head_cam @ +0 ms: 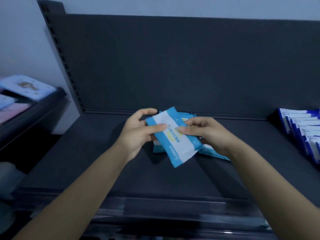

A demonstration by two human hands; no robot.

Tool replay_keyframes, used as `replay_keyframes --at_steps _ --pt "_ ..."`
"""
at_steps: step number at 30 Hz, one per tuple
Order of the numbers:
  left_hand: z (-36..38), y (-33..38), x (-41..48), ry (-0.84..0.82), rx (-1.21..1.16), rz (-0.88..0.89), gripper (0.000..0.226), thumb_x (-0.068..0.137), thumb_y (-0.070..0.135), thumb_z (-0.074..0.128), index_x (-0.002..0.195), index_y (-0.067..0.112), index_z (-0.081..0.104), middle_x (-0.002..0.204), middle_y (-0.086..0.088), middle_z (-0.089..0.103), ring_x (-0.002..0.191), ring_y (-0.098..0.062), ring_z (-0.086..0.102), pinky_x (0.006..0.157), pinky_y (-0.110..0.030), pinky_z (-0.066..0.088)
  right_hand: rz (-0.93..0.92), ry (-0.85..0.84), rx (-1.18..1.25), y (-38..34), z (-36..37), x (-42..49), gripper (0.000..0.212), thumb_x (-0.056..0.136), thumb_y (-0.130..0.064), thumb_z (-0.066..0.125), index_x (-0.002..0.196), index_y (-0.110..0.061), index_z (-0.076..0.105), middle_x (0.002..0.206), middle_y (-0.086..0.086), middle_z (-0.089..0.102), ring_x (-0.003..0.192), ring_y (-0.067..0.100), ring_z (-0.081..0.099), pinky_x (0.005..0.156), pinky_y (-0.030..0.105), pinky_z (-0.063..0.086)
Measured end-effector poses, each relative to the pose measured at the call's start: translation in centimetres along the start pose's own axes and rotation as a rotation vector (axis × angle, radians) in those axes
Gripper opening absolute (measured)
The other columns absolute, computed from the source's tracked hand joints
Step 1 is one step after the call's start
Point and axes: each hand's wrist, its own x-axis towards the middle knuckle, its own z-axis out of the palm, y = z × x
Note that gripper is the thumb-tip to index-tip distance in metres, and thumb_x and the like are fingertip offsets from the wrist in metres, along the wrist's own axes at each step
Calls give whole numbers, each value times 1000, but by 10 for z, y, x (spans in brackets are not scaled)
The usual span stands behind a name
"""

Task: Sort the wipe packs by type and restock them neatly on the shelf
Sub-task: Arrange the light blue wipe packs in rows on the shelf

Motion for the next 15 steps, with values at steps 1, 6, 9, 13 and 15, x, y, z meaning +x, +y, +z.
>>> replay_keyframes --at_steps 1,6,9,13,15 --pt "5 2 3 41 -22 34 36 77 -1 73 106 11 56 86 -6 72 77 -20 70 63 -30 57 11 -59 37 -4 4 -2 30 71 -26 76 95 -10 69 85 4 70 70 15 61 59 24 45" --pt "15 -2 3 -87 115 -51 31 81 24 72 105 10 60 94 -6 73 82 -21 70 66 -31 57 -67 124 212 -4 22 2 27 79 -4 72 106 -6 66 94 7 74 78 19 71 53 27 54" --pt "0 -4 1 -223 213 -59 34 80 3 72 111 8 60 93 -7 72 69 -22 69 60 -28 58 -81 240 354 2 16 0 22 80 -4 70 101 -7 64 93 8 73 79 22 71 58 32 57" --pt "-16 -8 7 -86 192 9 29 78 -2 72 104 6 62 81 -8 72 53 -14 60 50 -21 50 -145 242 368 8 4 -8 25 78 8 67 98 -7 65 88 9 71 81 24 70 68 34 60" --pt "-19 -12 9 -33 230 69 28 78 2 74 102 9 62 75 -3 72 50 -9 56 49 -20 45 -151 244 230 14 4 -12 30 77 8 70 101 -9 64 90 10 71 81 24 69 69 33 58"
